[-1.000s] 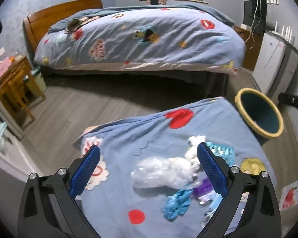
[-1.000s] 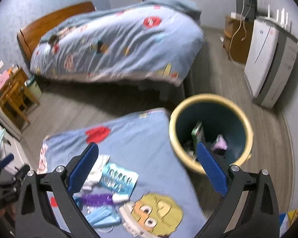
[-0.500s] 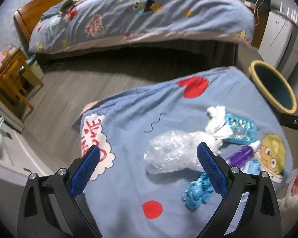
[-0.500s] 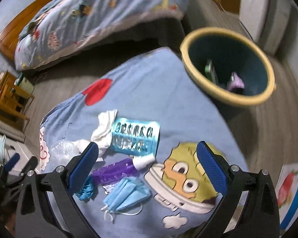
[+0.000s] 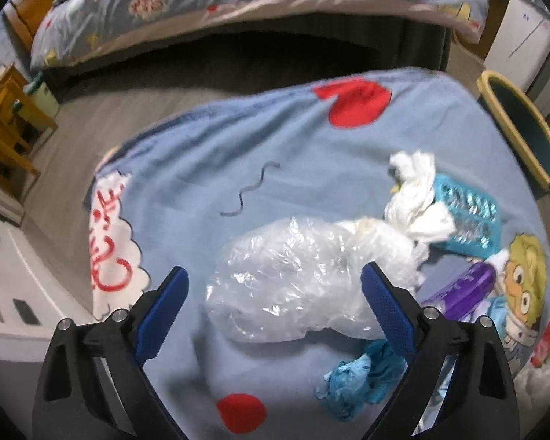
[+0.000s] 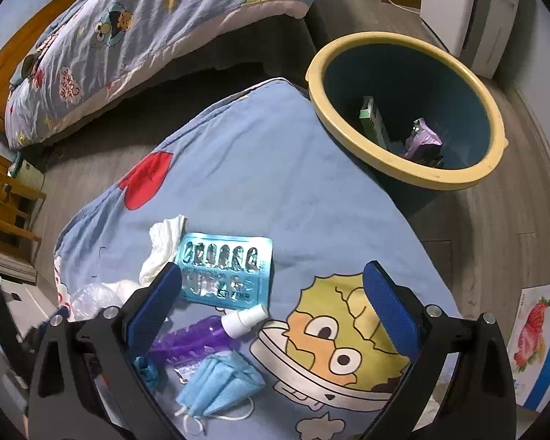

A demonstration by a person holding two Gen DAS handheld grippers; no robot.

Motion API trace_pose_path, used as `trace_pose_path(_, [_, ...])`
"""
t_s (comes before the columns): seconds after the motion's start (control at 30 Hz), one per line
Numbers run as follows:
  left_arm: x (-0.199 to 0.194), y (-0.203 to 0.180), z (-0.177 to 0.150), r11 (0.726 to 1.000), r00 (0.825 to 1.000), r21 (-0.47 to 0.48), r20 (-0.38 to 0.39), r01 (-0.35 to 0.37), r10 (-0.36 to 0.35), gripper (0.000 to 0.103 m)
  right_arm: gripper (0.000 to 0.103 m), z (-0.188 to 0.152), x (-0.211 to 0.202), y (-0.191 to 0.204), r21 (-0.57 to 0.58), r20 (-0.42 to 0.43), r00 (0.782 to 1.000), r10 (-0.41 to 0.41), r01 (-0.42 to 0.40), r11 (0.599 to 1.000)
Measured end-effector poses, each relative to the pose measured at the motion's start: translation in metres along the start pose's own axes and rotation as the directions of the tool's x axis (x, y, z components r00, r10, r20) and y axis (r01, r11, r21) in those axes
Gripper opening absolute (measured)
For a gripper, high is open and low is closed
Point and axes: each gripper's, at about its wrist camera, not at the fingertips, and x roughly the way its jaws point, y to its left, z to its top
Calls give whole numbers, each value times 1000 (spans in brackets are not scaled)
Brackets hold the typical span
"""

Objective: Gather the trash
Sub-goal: 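Grasp the clear plastic bag with the left tool while the right tool grasps the blue blister pack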

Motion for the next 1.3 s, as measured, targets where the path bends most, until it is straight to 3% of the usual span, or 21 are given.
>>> trace_pose_path(0.03, [2,-1,0,1000,1000,6,-11,-4,4,89,97,1,0,0,1,-1,1000,6,-6,1000])
trace_pose_path(0.07, [4,-3,0,1000,1000,11,-20,8,-8,73,97,2,1,1,2,-1,1000,9,-9,1000])
trace_pose_path(0.17, [0,-7,2,999,999,16,-19,46,-46,50,97,4,2,-1,9,-3,1000,16,-16,1000])
trace_pose_path(0.27, [-9,-11,2,998,998,33,-5,57,-57,33,97,6,3,-4,14,0,1000,14,-14,1000])
trace_pose_path(0.33, [-16,-12,4,997,998,46,15,63,-64,30,97,8,4,-7,21,3,1000,18,-18,1000])
trace_pose_path(0.7, [-64,15,16,999,983,12,178,52,-54,27,97,1,38,5,-37,-55,998,11,-13,999])
trace_pose_path(1.0, [-61,17,21,997,982,3,173,73,-73,27,97,-9,75,4,-4,-137,991,1,-2,1000])
trace_pose_path(1.1, [-61,16,22,997,981,4,174,82,-81,27,97,-11,79,16,-76,-120,992,-48,39,996])
trace_pose_path(1.2, [-61,16,22,997,981,10,176,82,-83,27,80,-13,78,32,-181,-96,991,-95,76,981])
trace_pose_path(1.27, [-61,16,22,997,981,10,177,82,-82,27,57,-14,78,40,-214,-94,992,-79,57,975])
trace_pose_path(1.3, [-61,16,22,997,981,9,177,82,-82,27,56,-15,77,45,-235,-95,993,-67,43,971])
